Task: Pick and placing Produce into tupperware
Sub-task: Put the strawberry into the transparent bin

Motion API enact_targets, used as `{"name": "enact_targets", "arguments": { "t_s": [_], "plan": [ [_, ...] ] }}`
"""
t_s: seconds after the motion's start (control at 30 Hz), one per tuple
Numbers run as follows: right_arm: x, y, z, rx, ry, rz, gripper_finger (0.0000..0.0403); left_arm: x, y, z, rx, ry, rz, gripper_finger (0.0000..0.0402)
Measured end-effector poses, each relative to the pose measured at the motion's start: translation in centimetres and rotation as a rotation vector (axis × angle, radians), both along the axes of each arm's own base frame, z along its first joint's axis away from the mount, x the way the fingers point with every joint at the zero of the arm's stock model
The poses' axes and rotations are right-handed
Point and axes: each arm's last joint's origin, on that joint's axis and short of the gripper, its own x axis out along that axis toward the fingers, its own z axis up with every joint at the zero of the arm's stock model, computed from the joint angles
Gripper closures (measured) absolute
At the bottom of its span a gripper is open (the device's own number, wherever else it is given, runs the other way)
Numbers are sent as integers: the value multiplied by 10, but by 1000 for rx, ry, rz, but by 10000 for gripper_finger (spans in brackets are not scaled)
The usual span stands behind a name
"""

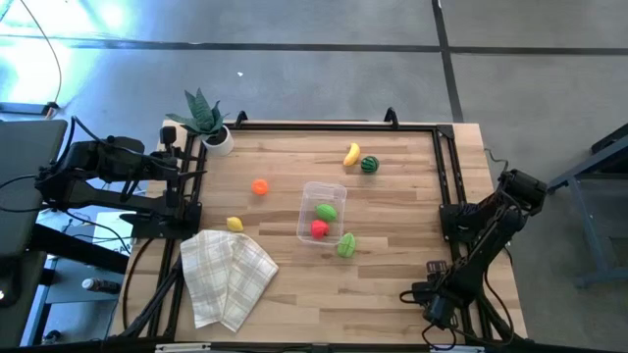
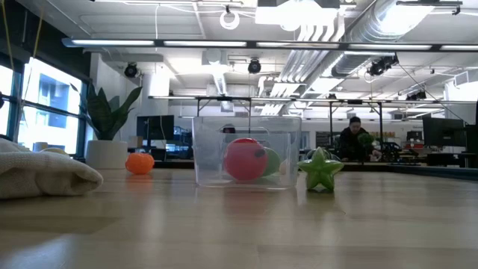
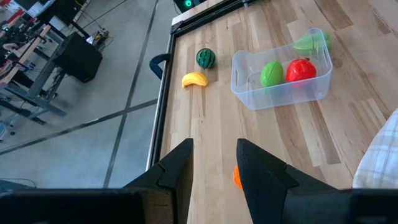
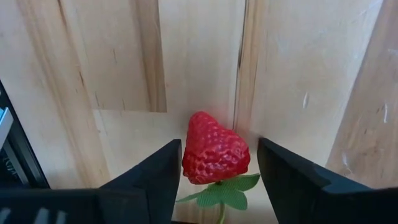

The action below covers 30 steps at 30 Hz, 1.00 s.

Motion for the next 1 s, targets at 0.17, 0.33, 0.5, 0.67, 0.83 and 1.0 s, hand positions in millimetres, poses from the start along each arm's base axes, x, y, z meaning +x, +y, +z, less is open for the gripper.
{"name": "enact_targets", "arguments": {
  "t_s": [0.17,0.33,0.5,0.67,0.83,1.0],
  "plan": [
    [0,1,0,6,-5,0,204,0,0,0,0,0,0,289],
    [1,1,0,11,-8,5,204,0,0,0,0,0,0,289],
    [1,1,0,11,-11,7,209,0,0,0,0,0,0,289],
    [1,1,0,12,-15,7,231,0,0,0,0,0,0,289],
    [1,2,0,17,-18,7,254,0,0,0,0,0,0,289],
    [1,2,0,17,-17,7,261,0,0,0,0,0,1,289]
  ]
}}
